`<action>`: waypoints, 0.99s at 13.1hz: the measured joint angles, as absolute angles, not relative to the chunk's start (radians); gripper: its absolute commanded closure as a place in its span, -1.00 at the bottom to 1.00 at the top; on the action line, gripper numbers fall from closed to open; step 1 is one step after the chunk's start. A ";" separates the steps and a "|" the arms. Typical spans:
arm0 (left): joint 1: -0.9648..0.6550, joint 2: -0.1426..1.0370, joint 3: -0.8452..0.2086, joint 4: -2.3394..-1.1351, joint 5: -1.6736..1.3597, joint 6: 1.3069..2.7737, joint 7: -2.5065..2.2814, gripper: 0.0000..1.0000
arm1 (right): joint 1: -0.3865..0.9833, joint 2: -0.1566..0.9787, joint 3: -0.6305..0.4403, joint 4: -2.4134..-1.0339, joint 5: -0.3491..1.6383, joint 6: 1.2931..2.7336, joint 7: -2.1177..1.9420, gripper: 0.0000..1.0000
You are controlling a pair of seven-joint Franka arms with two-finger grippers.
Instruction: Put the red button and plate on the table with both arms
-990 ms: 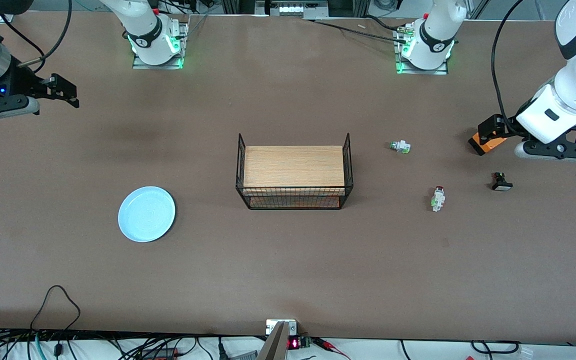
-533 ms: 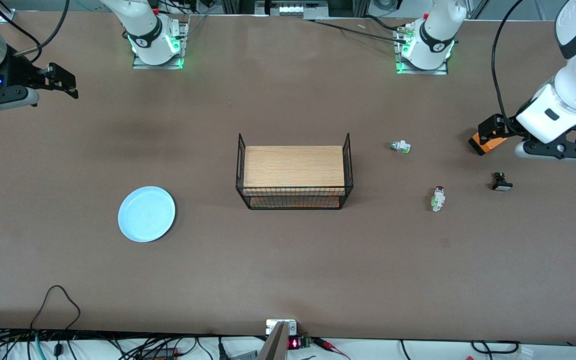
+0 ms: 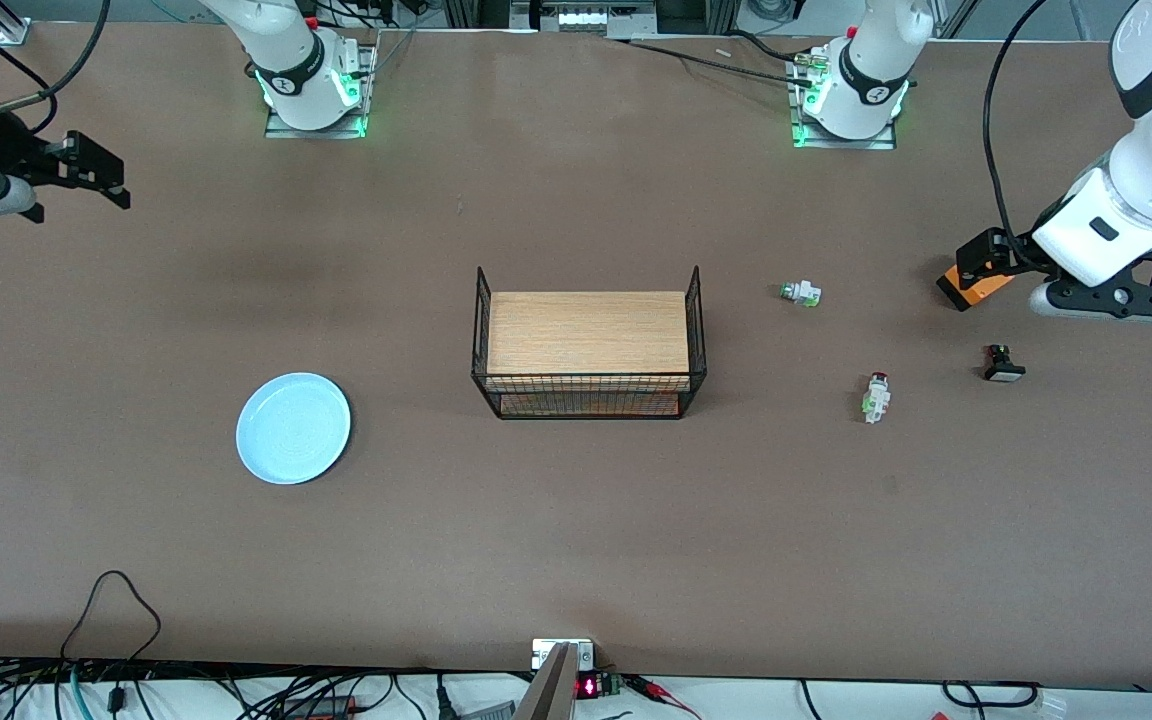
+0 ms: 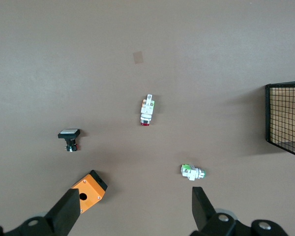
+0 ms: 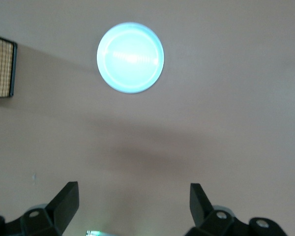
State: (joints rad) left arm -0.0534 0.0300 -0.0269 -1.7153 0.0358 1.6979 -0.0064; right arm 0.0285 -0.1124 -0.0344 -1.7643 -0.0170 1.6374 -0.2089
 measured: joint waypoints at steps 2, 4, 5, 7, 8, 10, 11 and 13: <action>-0.053 0.030 -0.027 -1.715 0.036 1.698 -0.006 -1.00 | 0.027 -0.060 -0.036 -1.711 -0.017 1.628 -0.209 -1.00; -0.053 0.030 -0.027 -1.715 0.036 1.698 -0.006 -1.00 | 0.026 -0.034 -0.038 -1.693 -0.017 1.623 -0.209 -1.00; -0.053 0.030 -0.027 -1.715 0.036 1.698 -0.006 -1.00 | 0.026 -0.032 -0.039 -1.690 -0.017 1.621 -0.209 -1.00; -0.053 0.030 -0.027 -1.715 0.036 1.698 -0.006 -1.00 | 0.026 -0.032 -0.039 -1.684 -0.017 1.583 -0.208 -1.00; -0.053 0.030 -0.027 -1.715 0.036 1.698 -0.006 -1.00 | 0.026 -0.032 -0.039 -1.680 -0.017 1.549 -0.196 -1.00; -0.053 0.030 -0.027 -1.715 0.036 1.698 -0.006 -1.00 | 0.027 -0.033 -0.038 -1.673 -0.017 1.494 -0.132 -1.00; -0.053 0.030 -0.027 -1.715 0.036 1.698 -0.006 -1.00 | 0.028 -0.033 -0.038 -1.669 -0.017 1.471 -0.106 -1.00; -0.053 0.030 -0.027 -1.715 0.036 1.698 -0.006 -1.00 | 0.028 -0.033 -0.037 -1.660 -0.017 1.423 -0.087 -1.00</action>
